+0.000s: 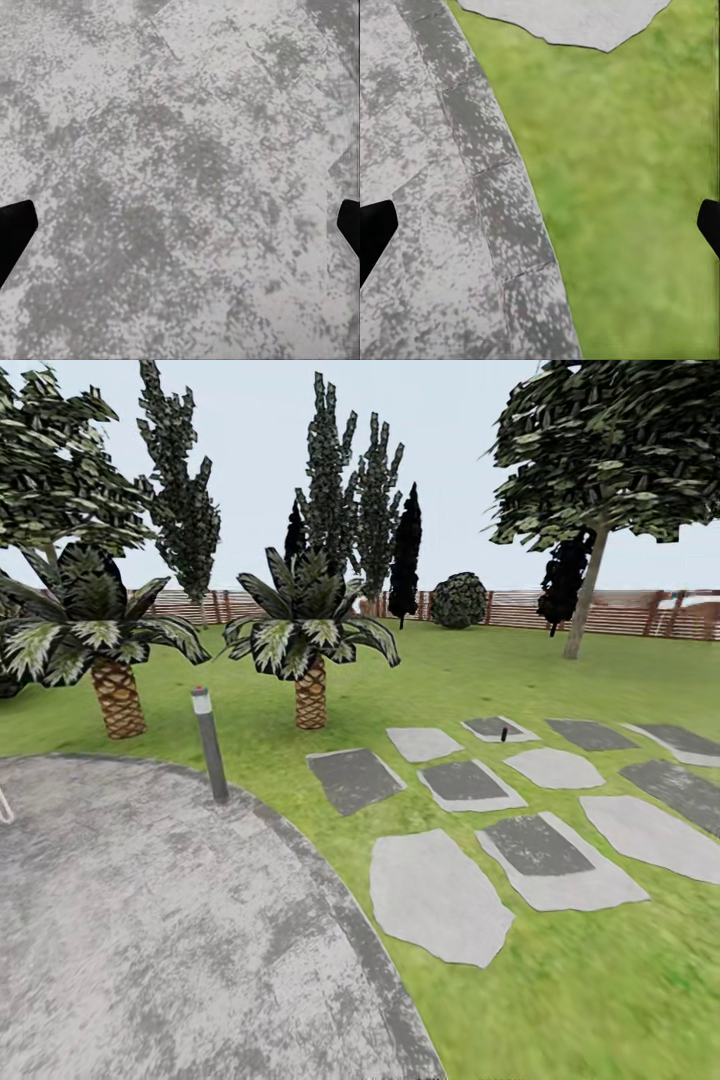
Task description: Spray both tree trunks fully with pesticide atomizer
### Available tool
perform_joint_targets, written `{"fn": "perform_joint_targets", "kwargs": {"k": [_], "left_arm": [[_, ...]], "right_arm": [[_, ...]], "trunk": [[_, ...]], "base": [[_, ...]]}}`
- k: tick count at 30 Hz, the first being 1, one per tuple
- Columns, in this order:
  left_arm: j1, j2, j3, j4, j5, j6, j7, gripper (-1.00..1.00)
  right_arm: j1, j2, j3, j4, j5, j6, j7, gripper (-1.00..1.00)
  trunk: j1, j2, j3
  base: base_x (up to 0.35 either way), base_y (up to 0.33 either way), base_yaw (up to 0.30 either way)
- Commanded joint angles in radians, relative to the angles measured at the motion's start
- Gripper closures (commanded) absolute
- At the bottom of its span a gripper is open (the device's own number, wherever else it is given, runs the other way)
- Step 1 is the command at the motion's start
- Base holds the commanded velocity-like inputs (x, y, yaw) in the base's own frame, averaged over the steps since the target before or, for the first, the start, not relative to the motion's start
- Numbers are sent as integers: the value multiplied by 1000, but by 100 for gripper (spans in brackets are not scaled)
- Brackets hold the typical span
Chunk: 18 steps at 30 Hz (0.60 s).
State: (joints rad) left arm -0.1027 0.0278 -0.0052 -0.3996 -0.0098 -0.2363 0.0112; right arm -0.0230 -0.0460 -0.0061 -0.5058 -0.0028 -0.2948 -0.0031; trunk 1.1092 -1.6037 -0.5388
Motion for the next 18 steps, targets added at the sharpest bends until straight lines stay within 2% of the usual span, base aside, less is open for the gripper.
{"fn": "perform_joint_targets", "kwargs": {"k": [1, 8, 12, 18], "left_arm": [[-2, -1, -1, -1, -1, 0, 0, -100], [-27, -3, -4, -15, -6, 1, -1, -100], [-53, -4, 0, -6, -1, 2, 0, -100], [-62, -12, 7, 3, 5, 1, 4, -100]], "right_arm": [[0, 0, 0, -2, 0, -9, 0, -100], [0, -1, 0, -17, 1, -86, 0, -100], [0, -1, 0, -15, 2, -98, 1, -100], [0, -2, 1, -1, 4, -101, 3, -100]], "trunk": [[4, -7, -3], [31, -56, -25], [46, -84, -38], [69, -126, -57]], "base": [[0, 0, -300], [0, 0, -300], [0, 0, -300], [0, 0, -300]]}}
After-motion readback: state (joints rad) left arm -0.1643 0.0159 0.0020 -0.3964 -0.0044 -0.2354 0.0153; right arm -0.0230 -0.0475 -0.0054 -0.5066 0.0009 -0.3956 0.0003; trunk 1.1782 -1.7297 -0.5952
